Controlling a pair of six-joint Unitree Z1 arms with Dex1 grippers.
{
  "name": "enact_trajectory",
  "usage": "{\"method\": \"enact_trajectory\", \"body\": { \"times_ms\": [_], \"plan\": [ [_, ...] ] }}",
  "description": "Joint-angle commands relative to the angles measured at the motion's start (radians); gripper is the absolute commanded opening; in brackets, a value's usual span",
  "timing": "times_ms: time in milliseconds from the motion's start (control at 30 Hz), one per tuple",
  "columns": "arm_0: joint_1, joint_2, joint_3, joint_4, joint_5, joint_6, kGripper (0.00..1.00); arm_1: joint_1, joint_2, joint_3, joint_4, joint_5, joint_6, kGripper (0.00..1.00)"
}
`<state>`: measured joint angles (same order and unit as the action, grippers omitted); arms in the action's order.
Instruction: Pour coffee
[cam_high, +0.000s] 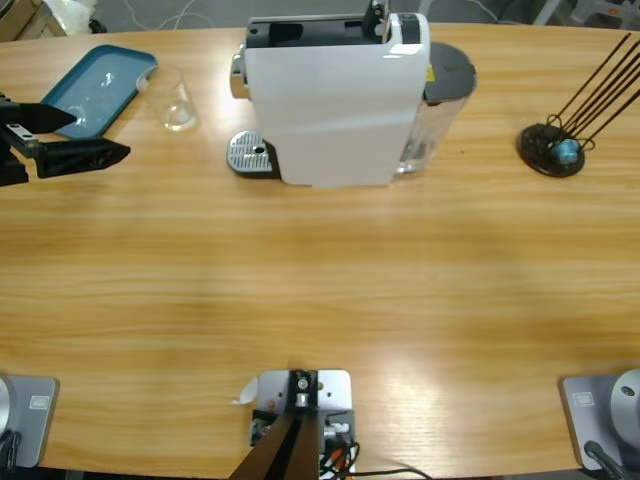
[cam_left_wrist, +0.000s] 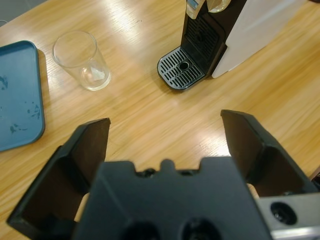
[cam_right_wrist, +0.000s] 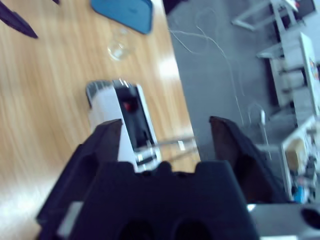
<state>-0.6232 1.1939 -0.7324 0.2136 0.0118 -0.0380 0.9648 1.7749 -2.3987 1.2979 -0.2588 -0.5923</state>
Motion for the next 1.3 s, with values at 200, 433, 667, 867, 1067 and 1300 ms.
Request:
{"method": "enact_trajectory", "body": {
  "times_ms": [200, 433, 667, 867, 1067, 1300],
  "plan": [
    [-0.016, 0.010, 0.041, -0.011, -0.018, 0.004, 0.964, -0.106, -0.413, 0.866, -0.611, 0.164, 0.543, 0.000],
    [-0.021, 0.024, 0.041, -0.014, -0.019, 0.002, 0.964, -0.029, -0.449, 1.140, -0.856, -0.185, 0.485, 0.000],
    [-0.025, 0.036, 0.041, -0.018, -0.019, 0.001, 0.964, 0.073, -0.319, 1.134, -1.024, -0.496, 0.358, 0.000],
    [-0.026, 0.042, 0.041, -0.021, -0.019, 0.000, 0.959, 0.158, -0.202, 1.082, -1.085, -0.573, 0.284, 0.000],
    [-0.026, 0.043, 0.041, -0.022, -0.019, 0.000, 0.959, 0.164, -0.182, 1.080, -1.085, -0.574, 0.274, 0.000],
    [-0.027, 0.044, 0.042, -0.022, -0.019, 0.000, 0.959, 0.164, -0.128, 1.052, -1.087, -0.576, 0.233, 0.000]
  ]
}}
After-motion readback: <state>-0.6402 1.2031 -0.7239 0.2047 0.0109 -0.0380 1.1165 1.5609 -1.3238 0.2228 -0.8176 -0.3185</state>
